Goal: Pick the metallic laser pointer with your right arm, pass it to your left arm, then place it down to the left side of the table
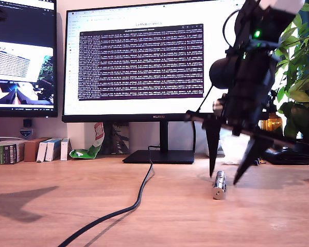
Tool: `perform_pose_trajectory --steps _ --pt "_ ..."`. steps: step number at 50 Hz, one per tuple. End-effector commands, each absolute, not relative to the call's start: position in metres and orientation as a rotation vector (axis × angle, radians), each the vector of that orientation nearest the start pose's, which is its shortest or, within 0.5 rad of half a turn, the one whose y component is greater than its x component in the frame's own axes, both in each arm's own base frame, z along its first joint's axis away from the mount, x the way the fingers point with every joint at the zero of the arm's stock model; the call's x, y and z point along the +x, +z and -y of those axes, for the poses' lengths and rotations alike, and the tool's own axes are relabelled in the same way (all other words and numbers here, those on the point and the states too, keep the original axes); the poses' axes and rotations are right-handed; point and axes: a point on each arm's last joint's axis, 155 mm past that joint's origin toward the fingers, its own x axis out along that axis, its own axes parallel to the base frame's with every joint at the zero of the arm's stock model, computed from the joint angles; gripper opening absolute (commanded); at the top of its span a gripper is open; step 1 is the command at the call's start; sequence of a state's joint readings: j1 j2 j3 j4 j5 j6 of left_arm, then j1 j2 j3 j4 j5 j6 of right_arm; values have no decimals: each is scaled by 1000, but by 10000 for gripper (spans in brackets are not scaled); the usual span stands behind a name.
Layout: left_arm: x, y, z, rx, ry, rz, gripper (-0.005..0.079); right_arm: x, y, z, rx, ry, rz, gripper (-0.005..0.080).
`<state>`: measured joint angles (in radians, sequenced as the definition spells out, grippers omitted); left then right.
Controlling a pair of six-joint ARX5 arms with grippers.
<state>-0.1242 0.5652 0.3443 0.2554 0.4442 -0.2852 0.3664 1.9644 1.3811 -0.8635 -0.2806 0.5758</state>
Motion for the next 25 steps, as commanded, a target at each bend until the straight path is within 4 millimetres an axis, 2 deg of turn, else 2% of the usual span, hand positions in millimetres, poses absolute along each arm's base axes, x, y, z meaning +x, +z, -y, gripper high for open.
perform_pose_trajectory --steps 1,12,19,25 --pt "271 262 115 -265 -575 -36 -19 347 12 -187 386 83 -1580 316" --pt "271 262 115 -264 -575 -36 -19 350 12 -188 389 89 -1567 172" --pt "271 262 115 -265 -575 -36 -19 348 10 -188 384 88 -1578 153" --pt "271 262 115 -265 -575 -36 -19 335 3 -182 342 87 -1638 134"
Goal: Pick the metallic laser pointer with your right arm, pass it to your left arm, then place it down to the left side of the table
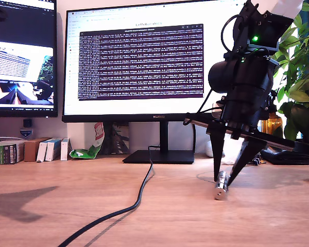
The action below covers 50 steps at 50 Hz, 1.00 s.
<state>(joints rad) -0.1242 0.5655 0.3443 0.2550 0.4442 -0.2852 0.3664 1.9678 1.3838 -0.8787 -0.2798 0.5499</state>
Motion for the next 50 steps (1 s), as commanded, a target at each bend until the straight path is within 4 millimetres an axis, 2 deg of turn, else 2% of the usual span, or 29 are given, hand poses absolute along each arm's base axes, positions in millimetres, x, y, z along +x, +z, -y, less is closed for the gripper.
perform_pose_trajectory --steps 1,8,21,28,36,50 --pt "271 262 115 -265 -575 -36 -19 333 2 -182 332 90 -1648 123" --pt "271 262 115 -265 -576 -36 -19 326 -1 -183 267 145 -1667 -13" --pt "270 264 115 -275 -580 -33 -19 328 5 -202 281 287 -1646 -13" --pt "267 262 121 -274 -618 -45 -19 332 11 -204 258 328 -1614 -13" --pt "260 258 130 -279 -674 -73 -19 342 31 -208 233 382 -1542 -13" --pt "252 253 140 -332 -744 -126 -19 370 92 -225 195 476 -1394 -13"
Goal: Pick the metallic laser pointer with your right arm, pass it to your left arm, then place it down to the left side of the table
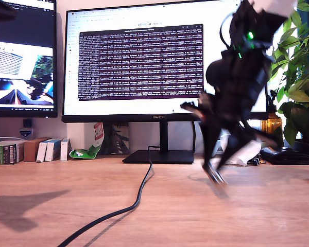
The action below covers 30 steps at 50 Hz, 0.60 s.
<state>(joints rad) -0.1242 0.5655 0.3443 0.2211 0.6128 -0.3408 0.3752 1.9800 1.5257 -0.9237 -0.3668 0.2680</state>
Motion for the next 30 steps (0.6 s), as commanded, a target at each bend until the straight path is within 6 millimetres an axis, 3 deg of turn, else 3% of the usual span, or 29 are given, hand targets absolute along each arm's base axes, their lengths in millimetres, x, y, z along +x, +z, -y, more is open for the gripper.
perform_pose_trajectory --steps 1,8,17,30 --pt "252 252 141 -347 -745 -134 -19 372 97 -226 192 482 -1386 -13" --pt "248 242 152 -425 -811 -220 -1 377 125 -243 185 552 -1334 -13" --pt "245 230 169 -491 -922 -316 97 368 168 -285 129 767 -1241 -13" --pt "246 243 184 -596 -1056 -361 277 351 215 -327 98 984 -1132 -13"
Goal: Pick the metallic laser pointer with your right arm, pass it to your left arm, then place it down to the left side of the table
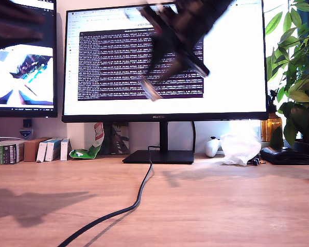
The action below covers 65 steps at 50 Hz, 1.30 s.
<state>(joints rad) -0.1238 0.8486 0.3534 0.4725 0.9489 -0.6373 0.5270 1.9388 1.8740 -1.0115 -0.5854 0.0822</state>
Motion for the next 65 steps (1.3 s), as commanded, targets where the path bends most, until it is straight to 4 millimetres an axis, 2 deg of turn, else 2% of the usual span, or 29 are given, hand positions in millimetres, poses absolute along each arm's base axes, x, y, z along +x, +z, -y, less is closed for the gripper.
perform_pose_trajectory --steps 1,16,23,32,48,54,65 --pt "246 244 185 -603 -1069 -371 283 349 218 -329 100 996 -1126 -13" --pt "260 239 194 -670 -1162 -452 296 336 260 -351 117 1140 -1040 -13" --pt "271 234 193 -675 -1170 -445 295 332 282 -360 117 1189 -987 -13" --pt "281 238 195 -687 -1197 -426 290 327 302 -371 79 1239 -906 -13" --pt "285 267 198 -707 -1266 -372 289 318 309 -387 20 1303 -832 -13" --pt "285 271 199 -708 -1272 -369 289 320 312 -389 24 1307 -809 -13" --pt "285 278 201 -693 -1289 -351 268 312 314 -399 18 1330 -800 -13"
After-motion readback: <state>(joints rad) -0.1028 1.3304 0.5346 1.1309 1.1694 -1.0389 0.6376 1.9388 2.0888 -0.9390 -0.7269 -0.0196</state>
